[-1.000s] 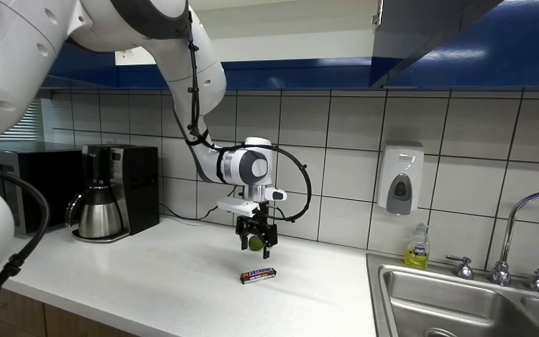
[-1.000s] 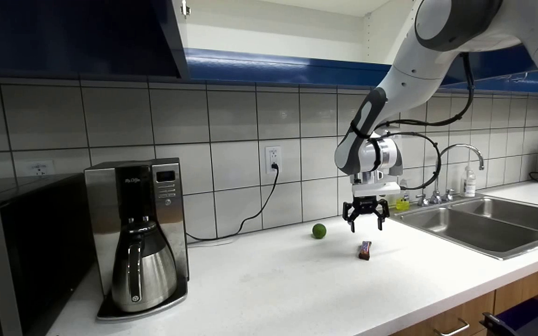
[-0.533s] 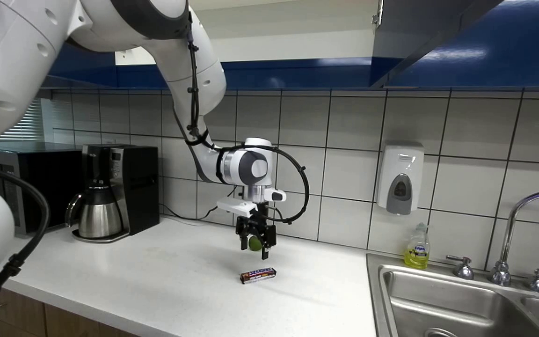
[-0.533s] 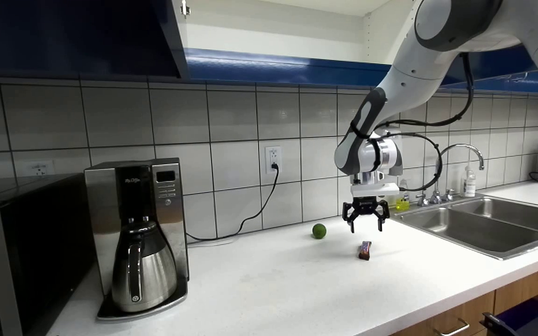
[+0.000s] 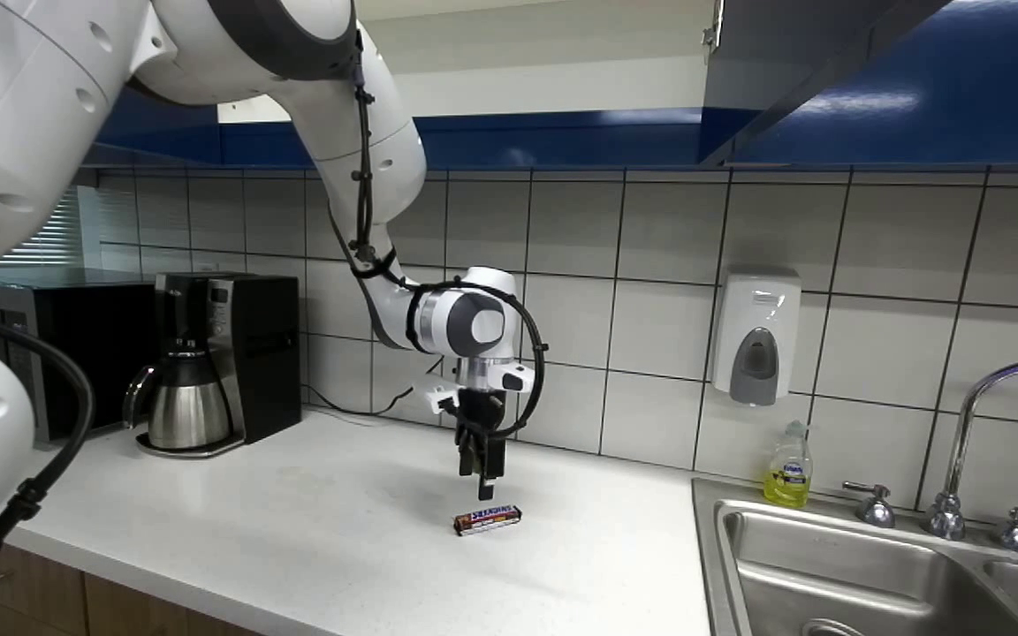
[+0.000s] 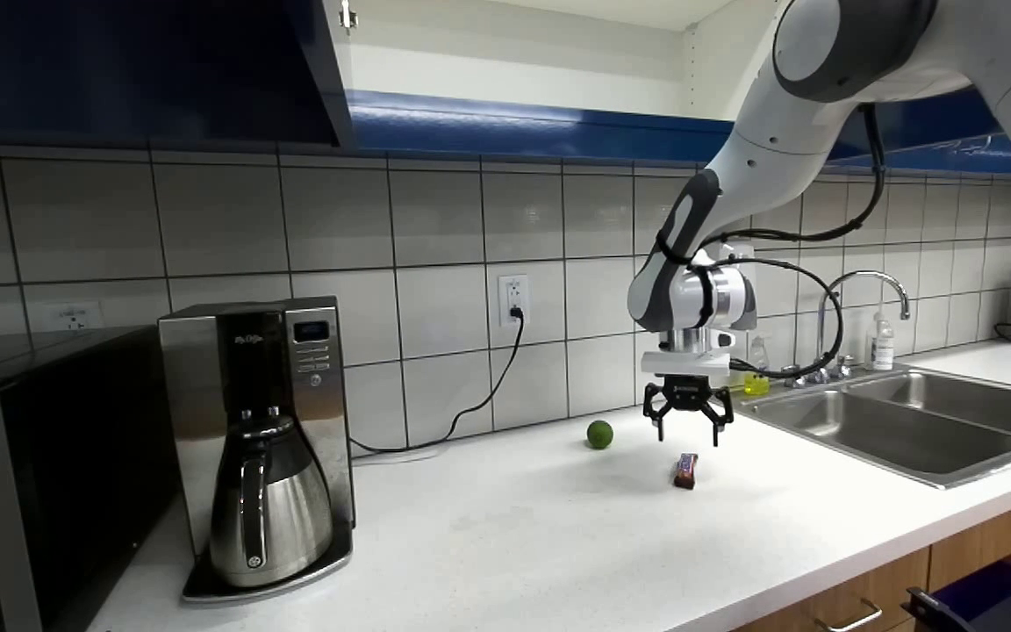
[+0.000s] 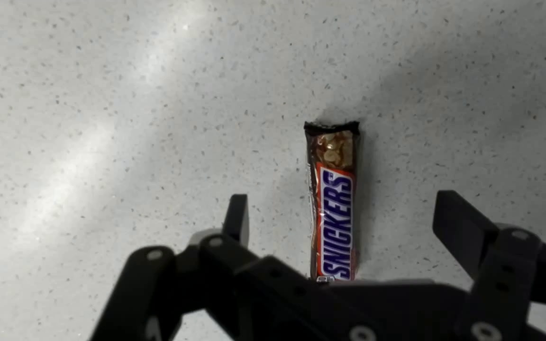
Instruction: Put the brown packet in the open upper cabinet.
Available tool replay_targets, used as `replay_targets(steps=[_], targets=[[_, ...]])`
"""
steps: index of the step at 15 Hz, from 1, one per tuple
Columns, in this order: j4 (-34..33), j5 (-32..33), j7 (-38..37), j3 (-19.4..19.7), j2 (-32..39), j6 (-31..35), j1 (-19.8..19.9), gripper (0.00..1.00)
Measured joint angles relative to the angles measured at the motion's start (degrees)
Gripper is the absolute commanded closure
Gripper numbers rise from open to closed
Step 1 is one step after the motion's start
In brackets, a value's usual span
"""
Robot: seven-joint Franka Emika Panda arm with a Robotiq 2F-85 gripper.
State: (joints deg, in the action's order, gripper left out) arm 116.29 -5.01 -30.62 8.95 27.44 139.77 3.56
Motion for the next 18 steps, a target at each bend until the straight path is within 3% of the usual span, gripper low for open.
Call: replay_targets(steps=[8,18], targets=[[-0.8,-0.2,-6.8,1.2,1.3,0.1,-1.6,0.0],[-5.3,0.4,-9.3,2.8,6.8,0.1,-2.5,0.0]])
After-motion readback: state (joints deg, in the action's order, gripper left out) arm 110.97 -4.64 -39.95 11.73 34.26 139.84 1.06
